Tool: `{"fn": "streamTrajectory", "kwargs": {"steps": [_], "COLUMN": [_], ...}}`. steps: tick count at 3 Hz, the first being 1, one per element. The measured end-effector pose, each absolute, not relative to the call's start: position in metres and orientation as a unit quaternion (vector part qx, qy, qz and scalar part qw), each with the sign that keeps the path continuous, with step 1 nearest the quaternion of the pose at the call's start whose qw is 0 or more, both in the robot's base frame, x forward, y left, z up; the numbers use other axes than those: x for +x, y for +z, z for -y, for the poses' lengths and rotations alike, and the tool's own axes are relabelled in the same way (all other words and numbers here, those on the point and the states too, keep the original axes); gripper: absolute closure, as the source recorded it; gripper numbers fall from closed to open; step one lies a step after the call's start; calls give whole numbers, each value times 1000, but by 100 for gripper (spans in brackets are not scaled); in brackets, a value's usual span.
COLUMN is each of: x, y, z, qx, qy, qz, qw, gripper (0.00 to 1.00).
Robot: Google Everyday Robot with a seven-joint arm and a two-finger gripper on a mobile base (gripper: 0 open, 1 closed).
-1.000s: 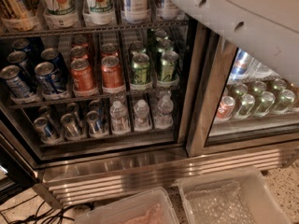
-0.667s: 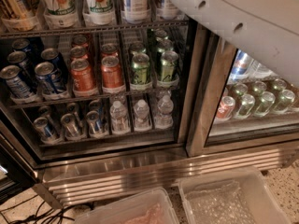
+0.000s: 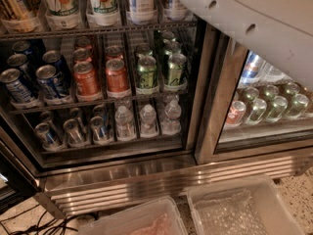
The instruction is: Pick blue plastic bottle from top shelf of fridge
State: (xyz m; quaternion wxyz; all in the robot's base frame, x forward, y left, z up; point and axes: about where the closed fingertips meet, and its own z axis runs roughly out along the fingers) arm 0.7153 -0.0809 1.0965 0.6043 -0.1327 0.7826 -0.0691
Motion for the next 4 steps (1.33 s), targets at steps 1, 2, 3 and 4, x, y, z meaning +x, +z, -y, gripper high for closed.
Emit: {"fn": "streamTrajectory", "kwargs": {"steps": [1, 2, 3, 4], "x": [715, 711, 705, 701], "y": [1097, 1103, 1116, 1125], "z": [81, 77, 73, 71], "qx": [-133, -139, -146, -150], "qy": [-69, -54, -37, -27], "qz": [-783, -785, -784, -785], "qw": [604, 602, 602, 600], "gripper": [100, 100, 100, 100]}}
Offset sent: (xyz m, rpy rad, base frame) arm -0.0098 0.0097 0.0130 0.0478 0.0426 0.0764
